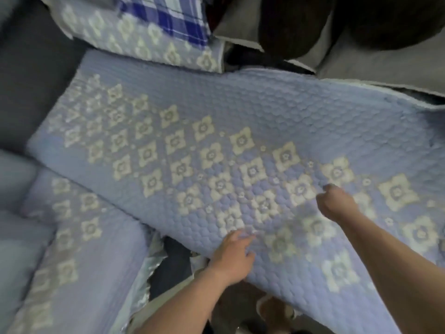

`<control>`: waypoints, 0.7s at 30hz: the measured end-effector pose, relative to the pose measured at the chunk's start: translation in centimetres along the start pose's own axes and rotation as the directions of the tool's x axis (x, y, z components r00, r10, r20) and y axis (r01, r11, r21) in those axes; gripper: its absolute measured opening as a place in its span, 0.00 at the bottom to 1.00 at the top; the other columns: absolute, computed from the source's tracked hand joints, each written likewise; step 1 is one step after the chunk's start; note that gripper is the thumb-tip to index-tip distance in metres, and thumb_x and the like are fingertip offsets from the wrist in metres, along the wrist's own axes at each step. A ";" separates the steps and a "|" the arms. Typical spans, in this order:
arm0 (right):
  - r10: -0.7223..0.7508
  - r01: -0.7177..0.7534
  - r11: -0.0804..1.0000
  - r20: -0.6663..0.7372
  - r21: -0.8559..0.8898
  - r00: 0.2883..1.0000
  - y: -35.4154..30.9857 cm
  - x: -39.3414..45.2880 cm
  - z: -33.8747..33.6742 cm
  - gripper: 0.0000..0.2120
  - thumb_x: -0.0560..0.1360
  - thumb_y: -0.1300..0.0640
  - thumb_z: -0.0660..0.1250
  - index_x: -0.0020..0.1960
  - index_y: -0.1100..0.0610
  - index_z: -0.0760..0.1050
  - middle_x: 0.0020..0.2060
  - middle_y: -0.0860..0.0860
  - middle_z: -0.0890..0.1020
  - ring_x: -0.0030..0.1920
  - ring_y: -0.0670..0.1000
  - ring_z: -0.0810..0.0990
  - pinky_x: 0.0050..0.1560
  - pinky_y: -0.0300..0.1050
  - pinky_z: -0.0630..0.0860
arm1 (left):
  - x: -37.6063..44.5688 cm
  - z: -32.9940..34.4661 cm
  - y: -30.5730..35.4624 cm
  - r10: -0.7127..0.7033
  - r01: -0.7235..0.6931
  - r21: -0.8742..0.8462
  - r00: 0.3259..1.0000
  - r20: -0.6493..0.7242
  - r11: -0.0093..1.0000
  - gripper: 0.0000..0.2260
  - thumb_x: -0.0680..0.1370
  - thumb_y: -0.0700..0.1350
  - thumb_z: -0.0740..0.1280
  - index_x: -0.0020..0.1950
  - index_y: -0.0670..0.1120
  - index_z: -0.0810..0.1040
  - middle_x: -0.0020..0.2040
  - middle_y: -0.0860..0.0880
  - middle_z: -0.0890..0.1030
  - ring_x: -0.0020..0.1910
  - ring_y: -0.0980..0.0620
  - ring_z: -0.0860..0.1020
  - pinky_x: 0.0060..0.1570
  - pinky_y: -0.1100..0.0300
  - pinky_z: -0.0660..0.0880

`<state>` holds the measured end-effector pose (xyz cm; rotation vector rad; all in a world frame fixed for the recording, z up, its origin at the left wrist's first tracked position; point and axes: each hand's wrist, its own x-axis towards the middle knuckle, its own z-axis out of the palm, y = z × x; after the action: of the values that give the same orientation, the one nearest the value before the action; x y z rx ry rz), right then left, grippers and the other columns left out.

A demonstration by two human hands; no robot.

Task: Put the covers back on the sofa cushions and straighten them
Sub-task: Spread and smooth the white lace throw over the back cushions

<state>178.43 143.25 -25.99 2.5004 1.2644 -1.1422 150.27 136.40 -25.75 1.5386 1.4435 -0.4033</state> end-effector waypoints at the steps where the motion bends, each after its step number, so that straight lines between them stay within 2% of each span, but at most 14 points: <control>1: -0.066 0.067 0.997 0.023 -0.025 0.998 -4.2 0.4 0.1 0.18 0.80 0.60 0.59 0.68 0.63 0.71 0.67 0.65 0.74 0.65 0.64 0.74 0.63 0.49 0.70 | 0.2 -2.2 -2.2 -0.068 0.067 -0.020 0.996 -0.063 0.998 0.22 0.83 0.51 0.59 0.78 0.57 0.64 0.80 0.53 0.58 0.79 0.52 0.55 0.77 0.56 0.57; 4: -0.216 0.222 0.970 0.068 -0.102 0.974 -14.6 0.8 2.1 0.18 0.81 0.58 0.58 0.69 0.61 0.71 0.67 0.64 0.74 0.66 0.64 0.73 0.62 0.47 0.70 | 1.2 -7.8 -9.5 -0.264 0.246 -0.117 0.946 -0.189 0.962 0.24 0.83 0.50 0.58 0.79 0.52 0.61 0.78 0.48 0.64 0.76 0.47 0.62 0.75 0.52 0.62; 6: -0.289 0.311 0.935 0.139 -0.171 0.947 -20.5 1.0 4.8 0.19 0.80 0.56 0.57 0.69 0.59 0.70 0.68 0.62 0.73 0.66 0.63 0.73 0.63 0.47 0.71 | 1.6 -11.1 -15.1 -0.369 0.324 -0.199 0.893 -0.259 0.925 0.25 0.83 0.50 0.58 0.80 0.51 0.60 0.78 0.46 0.63 0.76 0.45 0.63 0.75 0.52 0.62; 8: -0.331 0.378 0.897 0.219 -0.229 0.918 -27.0 0.9 8.1 0.21 0.79 0.55 0.57 0.71 0.57 0.68 0.69 0.60 0.73 0.67 0.61 0.73 0.63 0.47 0.72 | 2.0 -14.4 -21.3 -0.456 0.387 -0.260 0.833 -0.313 0.885 0.27 0.83 0.53 0.57 0.81 0.51 0.56 0.80 0.45 0.57 0.79 0.44 0.56 0.77 0.51 0.58; 11: -0.377 0.437 0.868 0.257 -0.238 0.890 -35.8 0.4 12.0 0.25 0.79 0.54 0.59 0.76 0.55 0.62 0.69 0.59 0.71 0.66 0.60 0.74 0.63 0.48 0.72 | 3.2 -19.5 -29.2 -0.548 0.456 -0.318 0.768 -0.331 0.832 0.29 0.83 0.56 0.56 0.82 0.53 0.49 0.82 0.46 0.47 0.80 0.43 0.45 0.77 0.47 0.54; 13: -0.404 0.459 0.853 0.243 -0.248 0.882 -41.6 0.7 14.1 0.27 0.79 0.53 0.59 0.77 0.52 0.60 0.70 0.58 0.69 0.65 0.61 0.74 0.64 0.50 0.73 | 4.8 -23.9 -34.0 -0.556 0.449 -0.341 0.747 -0.364 0.826 0.31 0.83 0.58 0.56 0.82 0.53 0.48 0.82 0.45 0.45 0.80 0.42 0.44 0.77 0.45 0.53; 17: -0.469 0.522 0.778 0.231 -0.349 0.853 -56.1 3.4 18.9 0.27 0.81 0.50 0.58 0.79 0.51 0.56 0.73 0.56 0.64 0.70 0.61 0.67 0.66 0.50 0.69 | 9.0 -34.2 -44.4 -0.557 0.406 -0.390 0.688 -0.465 0.826 0.31 0.83 0.58 0.56 0.82 0.51 0.49 0.82 0.44 0.48 0.80 0.40 0.47 0.77 0.46 0.52; 21: -0.539 0.565 0.681 0.204 -0.466 0.817 -70.6 6.9 22.7 0.28 0.82 0.48 0.57 0.79 0.52 0.54 0.76 0.56 0.59 0.73 0.62 0.61 0.70 0.52 0.64 | 13.9 -45.3 -54.3 -0.477 0.399 -0.276 0.606 -0.637 0.874 0.33 0.80 0.62 0.48 0.82 0.49 0.52 0.81 0.40 0.50 0.80 0.37 0.49 0.76 0.43 0.53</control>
<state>116.29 183.98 -31.23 1.7245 2.0734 -0.7800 88.64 172.30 -36.27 1.2701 2.4259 0.0001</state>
